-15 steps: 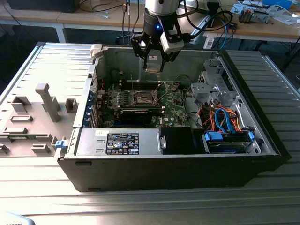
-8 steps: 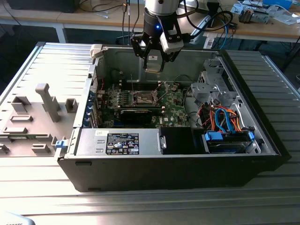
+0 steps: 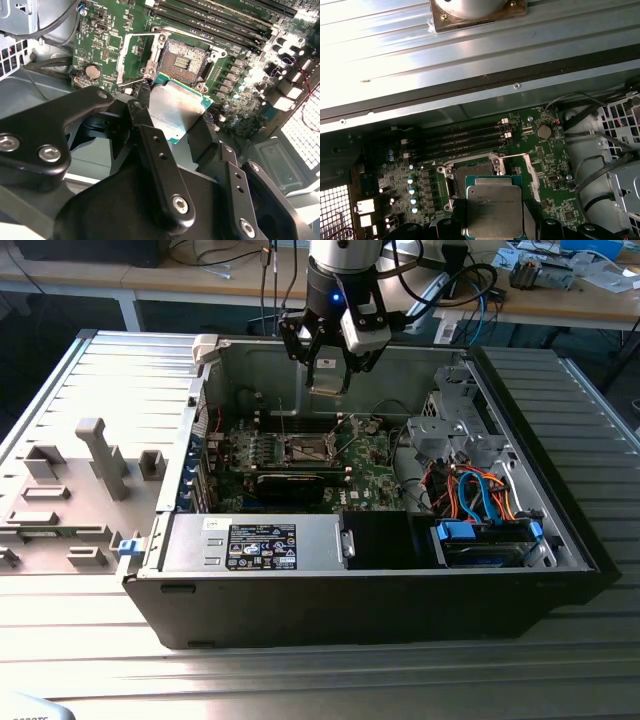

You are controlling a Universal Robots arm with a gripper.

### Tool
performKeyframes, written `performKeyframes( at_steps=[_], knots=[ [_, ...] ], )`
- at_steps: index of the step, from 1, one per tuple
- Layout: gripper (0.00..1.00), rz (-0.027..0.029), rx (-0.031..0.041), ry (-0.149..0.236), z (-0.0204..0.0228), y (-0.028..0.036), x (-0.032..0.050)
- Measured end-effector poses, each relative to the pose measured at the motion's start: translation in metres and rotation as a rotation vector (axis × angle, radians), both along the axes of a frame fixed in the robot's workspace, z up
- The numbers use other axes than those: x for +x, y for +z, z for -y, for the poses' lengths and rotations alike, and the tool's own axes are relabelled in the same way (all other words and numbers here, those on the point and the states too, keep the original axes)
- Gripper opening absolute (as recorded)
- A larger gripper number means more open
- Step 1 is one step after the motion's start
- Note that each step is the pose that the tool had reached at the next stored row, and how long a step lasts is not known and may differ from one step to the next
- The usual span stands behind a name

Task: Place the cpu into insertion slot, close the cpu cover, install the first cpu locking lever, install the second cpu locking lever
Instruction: 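Place the cpu into insertion slot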

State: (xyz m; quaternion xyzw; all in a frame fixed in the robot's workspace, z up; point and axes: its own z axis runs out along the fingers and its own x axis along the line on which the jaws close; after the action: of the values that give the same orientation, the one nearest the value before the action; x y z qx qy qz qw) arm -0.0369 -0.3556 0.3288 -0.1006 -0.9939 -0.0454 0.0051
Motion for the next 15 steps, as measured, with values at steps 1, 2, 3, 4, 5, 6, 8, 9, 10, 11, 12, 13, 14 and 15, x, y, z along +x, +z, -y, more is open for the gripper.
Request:
performKeyframes(
  at_steps=[1, 2, 3, 4, 5, 6, 8, 9, 10, 11, 12, 13, 14, 15],
  knots=[
    [0.54, 0.0, -0.0001, -0.001, 0.0, 0.0, 0.0],
    [0.54, 0.0, 0.0, -0.003, 0.0, 0.0, 0.0],
    [0.54, -0.0001, 0.0, -0.004, 0.0, 0.0, 0.0],
    [0.54, 0.0, 0.0, -0.006, 0.0, 0.0, 0.0],
    [0.54, 0.0, 0.0, -0.009, 0.0, 0.0, 0.0],
    [0.54, -0.0001, 0.0, -0.012, 0.0, -0.0001, 0.0],
    [0.54, 0.0, 0.0, -0.015, 0.0, 0.0, 0.0],
    [0.54, 0.0, 0.0, -0.016, 0.0, 0.0, 0.0],
    [0.54, 0.0, 0.0, -0.018, 0.0, 0.0, 0.0],
    [0.54, 0.0, 0.0, -0.019, 0.0, 0.0, 0.0],
    [0.54, 0.0, 0.0, -0.021, 0.0, -0.0001, 0.0],
    [0.54, 0.0, 0.0, -0.022, 0.0, 0.0, 0.0],
    [0.54, -0.0001, -0.0001, -0.024, 0.0, 0.0, 0.0],
    [0.54, 0.0, -0.0001, -0.027, 0.0, 0.0, 0.0]
  ],
)
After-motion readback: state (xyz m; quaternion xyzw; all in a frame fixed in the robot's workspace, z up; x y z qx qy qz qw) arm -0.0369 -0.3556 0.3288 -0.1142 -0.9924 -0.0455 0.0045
